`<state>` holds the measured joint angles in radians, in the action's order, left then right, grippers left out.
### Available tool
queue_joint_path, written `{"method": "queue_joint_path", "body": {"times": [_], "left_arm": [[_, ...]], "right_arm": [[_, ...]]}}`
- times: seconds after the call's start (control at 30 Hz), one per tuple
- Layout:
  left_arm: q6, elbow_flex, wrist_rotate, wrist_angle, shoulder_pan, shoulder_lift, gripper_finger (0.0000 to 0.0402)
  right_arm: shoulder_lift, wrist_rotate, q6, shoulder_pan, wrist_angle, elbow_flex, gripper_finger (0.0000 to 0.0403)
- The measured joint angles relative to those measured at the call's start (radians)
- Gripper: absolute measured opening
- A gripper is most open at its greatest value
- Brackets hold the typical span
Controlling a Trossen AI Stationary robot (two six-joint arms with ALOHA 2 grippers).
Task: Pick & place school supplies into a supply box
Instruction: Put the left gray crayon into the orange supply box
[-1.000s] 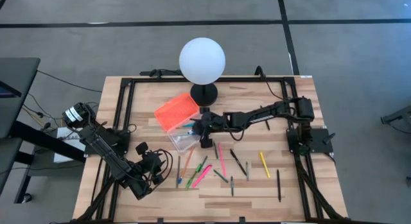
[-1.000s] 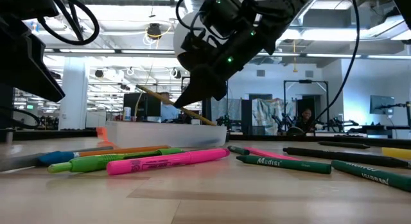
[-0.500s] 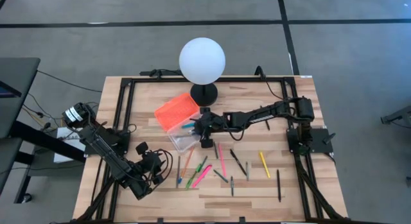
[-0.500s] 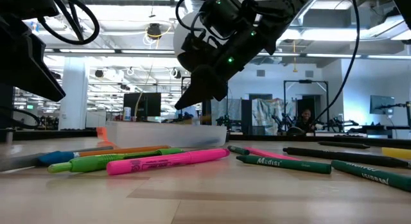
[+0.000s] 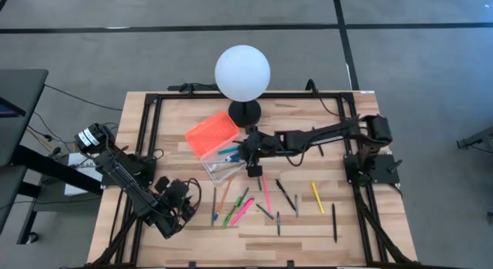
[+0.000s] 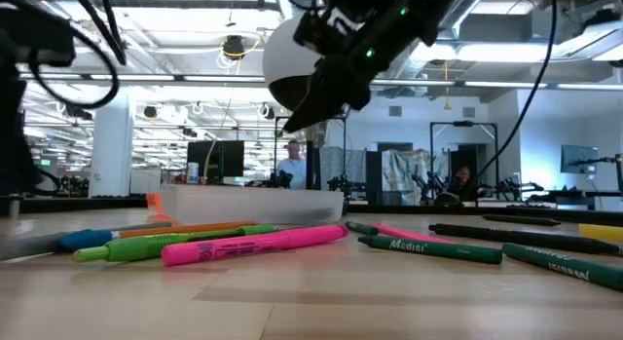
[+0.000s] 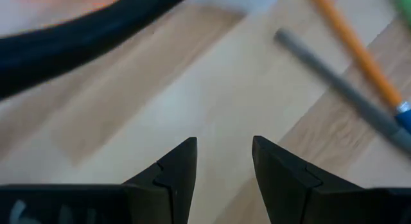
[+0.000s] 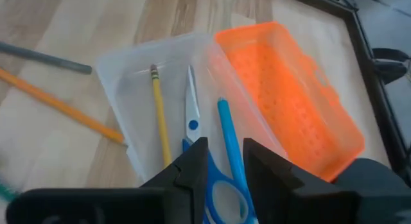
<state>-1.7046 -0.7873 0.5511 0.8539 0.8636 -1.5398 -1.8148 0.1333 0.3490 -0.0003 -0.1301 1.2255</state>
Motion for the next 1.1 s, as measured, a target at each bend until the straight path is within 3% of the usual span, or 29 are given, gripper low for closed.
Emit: {"method": "queue_joint_path", "body": {"times": [0.3, 0.67, 1.1], "left_arm": [[-0.229, 0.0, -0.271, 0.049, 0.0, 0.0, 0.0146], [-0.307, -0.001, -0.582, 0.108, 0.0, 0.0, 0.0146], [-0.29, -0.001, -0.686, 0.251, 0.0, 0.0, 0.0146]], "right_arm": [[0.138, -0.003, 0.024, 0.036, -0.035, -0.095, 0.0093], [0.194, -0.002, -0.034, 0.04, 0.041, -0.251, 0.0093], [0.18, -0.004, -0.036, 0.04, 0.07, -0.254, 0.0093]]}}
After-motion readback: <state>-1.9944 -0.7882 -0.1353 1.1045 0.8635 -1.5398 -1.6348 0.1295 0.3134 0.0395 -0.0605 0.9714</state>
